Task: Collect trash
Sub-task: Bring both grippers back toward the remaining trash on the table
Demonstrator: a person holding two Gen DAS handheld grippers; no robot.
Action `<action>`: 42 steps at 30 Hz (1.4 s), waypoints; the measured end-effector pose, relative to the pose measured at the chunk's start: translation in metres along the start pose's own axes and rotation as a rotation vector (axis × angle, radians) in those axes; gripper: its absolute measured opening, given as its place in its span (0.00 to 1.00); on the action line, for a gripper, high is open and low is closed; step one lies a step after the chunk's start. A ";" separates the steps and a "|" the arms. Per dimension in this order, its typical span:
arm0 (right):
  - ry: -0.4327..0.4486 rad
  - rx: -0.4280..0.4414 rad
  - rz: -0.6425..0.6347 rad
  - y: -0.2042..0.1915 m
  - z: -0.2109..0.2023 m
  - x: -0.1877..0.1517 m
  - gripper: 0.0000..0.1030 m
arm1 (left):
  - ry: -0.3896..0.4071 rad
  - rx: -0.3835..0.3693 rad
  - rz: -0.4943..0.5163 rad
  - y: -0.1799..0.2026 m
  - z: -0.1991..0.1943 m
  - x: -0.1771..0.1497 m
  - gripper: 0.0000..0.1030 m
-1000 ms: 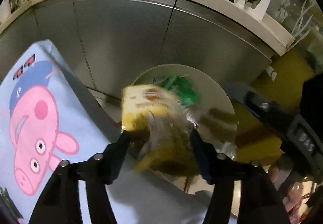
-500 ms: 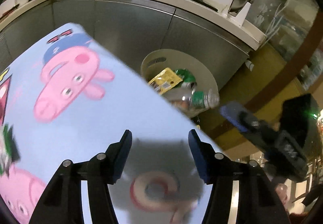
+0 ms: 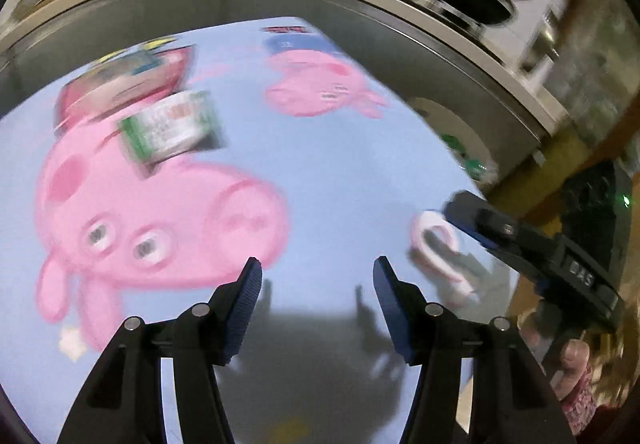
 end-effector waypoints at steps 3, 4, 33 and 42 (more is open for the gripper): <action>-0.048 0.005 -0.035 -0.020 0.015 -0.011 0.44 | 0.019 0.061 -0.071 -0.035 -0.014 -0.013 0.56; -0.065 0.003 -0.047 -0.026 0.021 -0.016 0.44 | 0.031 0.102 -0.097 -0.049 -0.020 -0.018 0.56; -0.241 -0.041 -0.273 -0.133 0.110 -0.030 0.44 | 0.136 0.441 -0.288 -0.176 -0.066 -0.063 0.56; -0.208 -0.140 -0.240 -0.152 0.232 0.114 0.52 | 0.159 0.400 -0.331 -0.193 -0.077 -0.064 0.56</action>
Point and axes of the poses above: each gripper's, at about its wrist camera, not at the fingertips, and z roughly the way its jaws point, y to its right, x to its top, the point moved 1 cm from there along z, roughly the way its jaws point, and after that the axes turned 3 degrees about z, right-handed, at the moved point
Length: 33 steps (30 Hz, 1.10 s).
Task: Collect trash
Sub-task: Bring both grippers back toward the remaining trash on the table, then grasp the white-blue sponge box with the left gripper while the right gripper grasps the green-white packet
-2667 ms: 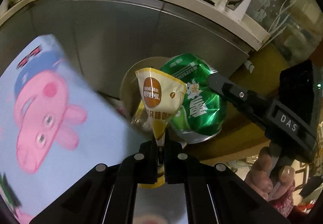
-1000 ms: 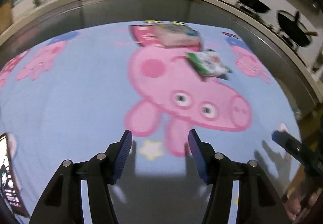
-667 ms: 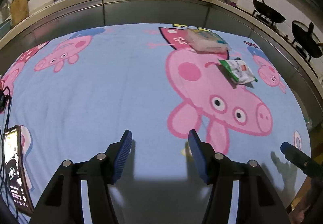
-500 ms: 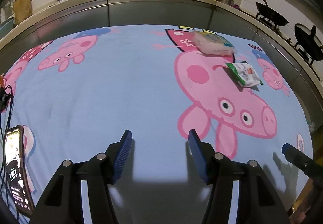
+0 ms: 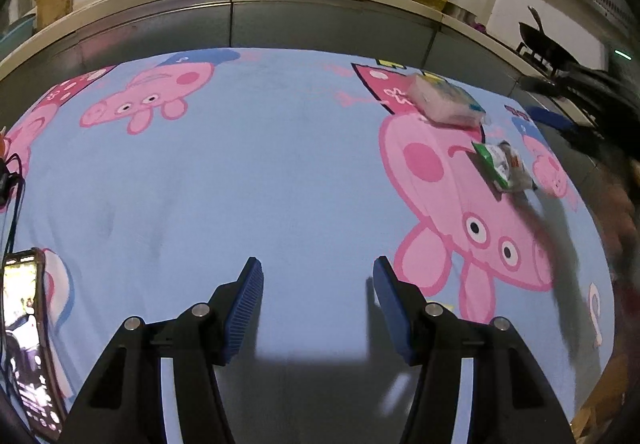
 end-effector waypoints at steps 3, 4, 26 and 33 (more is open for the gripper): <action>-0.057 -0.028 0.077 0.012 0.049 0.038 0.52 | -0.002 -0.011 -0.017 -0.006 -0.007 0.001 0.56; -0.071 -0.025 0.100 0.013 0.059 0.043 0.52 | -0.004 -0.014 -0.019 -0.007 -0.008 0.001 0.56; -0.260 0.217 -0.286 -0.102 0.072 -0.028 0.51 | 0.049 -0.164 -0.229 -0.065 -0.029 0.022 0.60; -0.285 0.149 -0.218 -0.115 0.126 -0.028 0.38 | 0.012 -0.170 -0.274 -0.076 -0.029 0.016 0.60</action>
Point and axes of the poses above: each gripper's, at about its wrist camera, not at the fingertips, and z roughly the way its jaws point, y to its right, x to its top, the point moved 1 cm from there along z, roughly the way its jaws point, and after that the axes turned 3 degrees about z, right-handed, at the moved point
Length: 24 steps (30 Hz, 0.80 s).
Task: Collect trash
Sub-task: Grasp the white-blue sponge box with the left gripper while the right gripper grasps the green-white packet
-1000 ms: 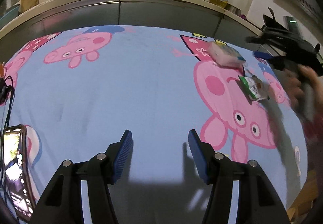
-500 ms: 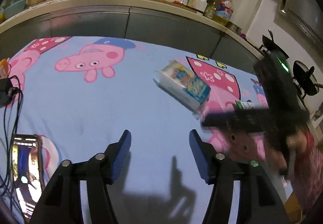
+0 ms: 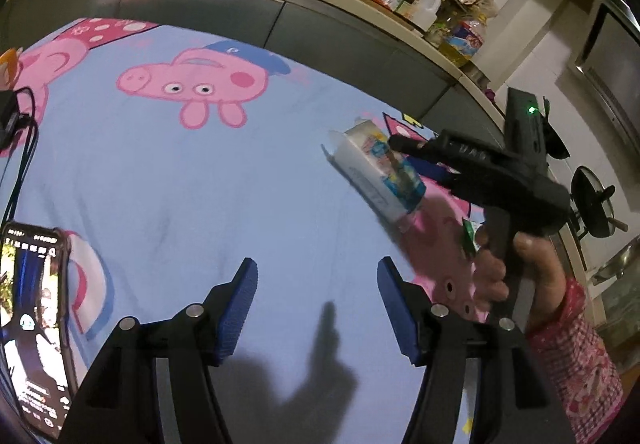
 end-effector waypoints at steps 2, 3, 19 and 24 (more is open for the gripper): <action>-0.011 0.022 -0.037 -0.010 0.002 -0.017 0.34 | 0.000 -0.001 -0.023 -0.008 -0.001 0.001 0.60; -0.024 0.040 -0.048 -0.014 0.000 -0.027 0.34 | 0.003 -0.004 -0.040 -0.013 -0.001 0.002 0.60; 0.316 -0.011 0.020 0.015 -0.134 -0.144 0.58 | -0.030 0.047 0.113 0.029 0.024 -0.009 0.77; 0.390 -0.078 0.294 0.108 -0.161 -0.134 0.59 | -0.029 0.131 0.207 0.055 0.045 -0.013 0.82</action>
Point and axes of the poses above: each gripper's, at about its wrist camera, not at the fingertips, and z roughly the way its jaws point, y to its right, x to its top, the point moved 1 cm from there along z, roughly the way its jaws point, and after that the axes turned 3 degrees about z, right-handed, at the moved point
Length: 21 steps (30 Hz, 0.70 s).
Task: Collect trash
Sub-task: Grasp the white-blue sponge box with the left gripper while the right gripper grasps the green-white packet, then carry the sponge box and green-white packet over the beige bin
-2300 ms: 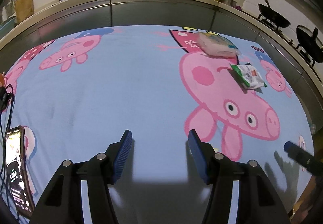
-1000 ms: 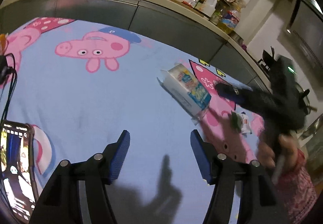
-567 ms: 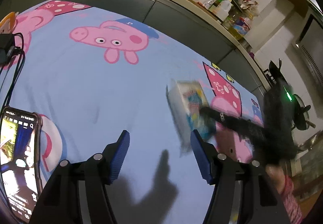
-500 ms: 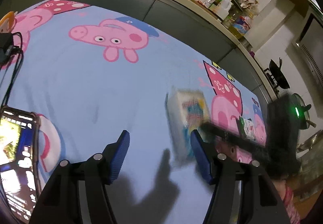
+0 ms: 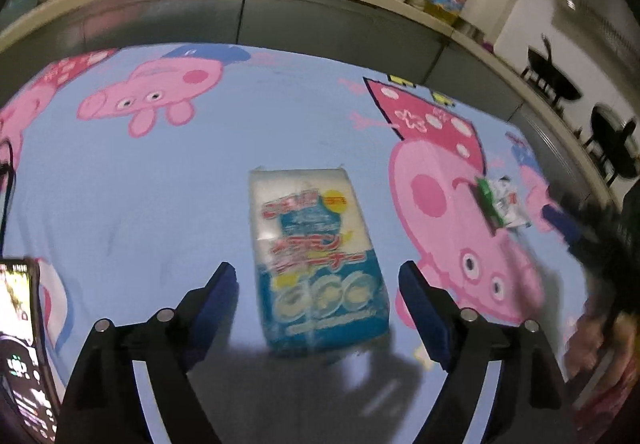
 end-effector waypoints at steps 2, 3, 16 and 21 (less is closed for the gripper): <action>-0.013 0.008 0.080 0.022 0.006 0.006 0.59 | -0.013 0.043 0.010 0.003 0.010 0.001 0.81; -0.020 0.005 0.104 0.031 0.009 0.005 0.59 | -0.017 0.053 0.008 0.003 0.012 0.002 0.80; -0.121 0.031 -0.013 0.003 0.037 -0.030 0.06 | -0.015 0.066 0.057 0.010 0.006 -0.007 0.59; -0.168 0.097 -0.075 -0.017 0.004 -0.072 0.06 | -0.039 -0.068 0.097 0.039 -0.011 -0.026 0.59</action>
Point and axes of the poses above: each gripper's, at about its wrist camera, not at the fingertips, and z roughly the way its jaws point, y to its right, x to its top, the point moved 1 cm from there along z, roughly the way its jaws point, and after that the axes turned 3 degrees about z, right-handed, at the moved point
